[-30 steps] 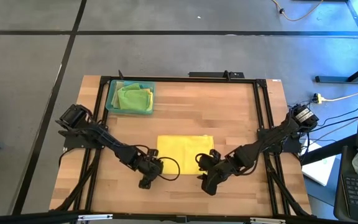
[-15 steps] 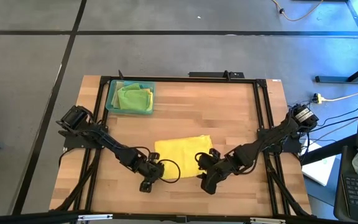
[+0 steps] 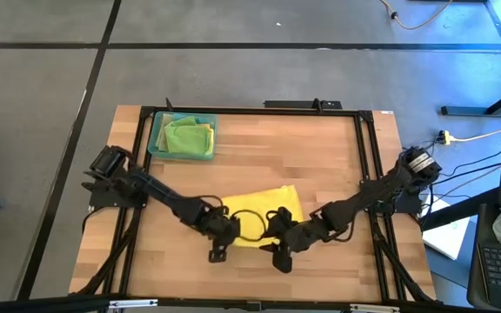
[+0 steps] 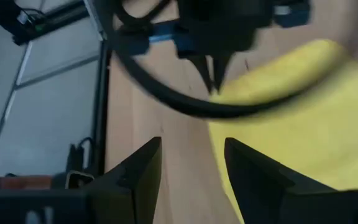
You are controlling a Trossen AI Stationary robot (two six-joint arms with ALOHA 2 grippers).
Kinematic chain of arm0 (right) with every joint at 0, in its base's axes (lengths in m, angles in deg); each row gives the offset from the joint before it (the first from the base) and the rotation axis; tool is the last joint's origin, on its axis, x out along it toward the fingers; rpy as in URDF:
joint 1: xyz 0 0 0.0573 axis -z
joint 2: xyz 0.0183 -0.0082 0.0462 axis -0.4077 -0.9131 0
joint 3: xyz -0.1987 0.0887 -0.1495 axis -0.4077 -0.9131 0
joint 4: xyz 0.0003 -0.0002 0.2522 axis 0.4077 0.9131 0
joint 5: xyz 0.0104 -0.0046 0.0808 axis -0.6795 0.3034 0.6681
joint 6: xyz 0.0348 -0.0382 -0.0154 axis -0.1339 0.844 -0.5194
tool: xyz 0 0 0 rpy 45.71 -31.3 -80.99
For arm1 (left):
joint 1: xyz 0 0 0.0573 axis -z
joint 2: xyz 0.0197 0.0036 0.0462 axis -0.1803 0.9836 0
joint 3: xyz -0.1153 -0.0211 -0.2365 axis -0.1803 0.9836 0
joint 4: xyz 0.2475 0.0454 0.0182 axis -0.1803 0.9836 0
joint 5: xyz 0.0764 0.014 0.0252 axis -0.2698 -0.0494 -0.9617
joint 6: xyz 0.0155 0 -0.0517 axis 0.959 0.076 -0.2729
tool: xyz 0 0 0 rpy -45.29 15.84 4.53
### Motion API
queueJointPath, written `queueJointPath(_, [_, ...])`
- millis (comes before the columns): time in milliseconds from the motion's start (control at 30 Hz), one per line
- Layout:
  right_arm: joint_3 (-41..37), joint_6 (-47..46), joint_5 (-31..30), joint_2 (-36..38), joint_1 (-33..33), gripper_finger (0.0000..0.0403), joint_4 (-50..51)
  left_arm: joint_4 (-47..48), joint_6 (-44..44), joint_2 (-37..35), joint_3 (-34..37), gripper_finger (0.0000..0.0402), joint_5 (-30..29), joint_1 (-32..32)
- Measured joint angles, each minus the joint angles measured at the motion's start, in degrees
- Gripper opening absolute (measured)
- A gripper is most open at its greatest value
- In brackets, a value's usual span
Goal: Fold microfiber towels
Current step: Fold the yellow microfiber cloth
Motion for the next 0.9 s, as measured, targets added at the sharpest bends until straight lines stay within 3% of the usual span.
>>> queueJointPath(267, [0.0, -1.1, -2.7, -5.66, -0.07, 0.0182, -2.8, 0.53, -4.91, -0.07, -4.28, 0.0002, 7.56, -5.84])
queueJointPath(567, [0.01, -0.59, -11.2, -10.86, 0.14, 0.024, -12.38, 0.85, -5.96, -0.07, -7.6, 0.0001, 11.14, -7.8])
queueJointPath(900, [0.07, 2.95, -8.33, -14.48, 2.18, 0.0227, -16.4, 1.92, -6.05, -0.13, -9.12, 0.0001, 13.79, -8.16])
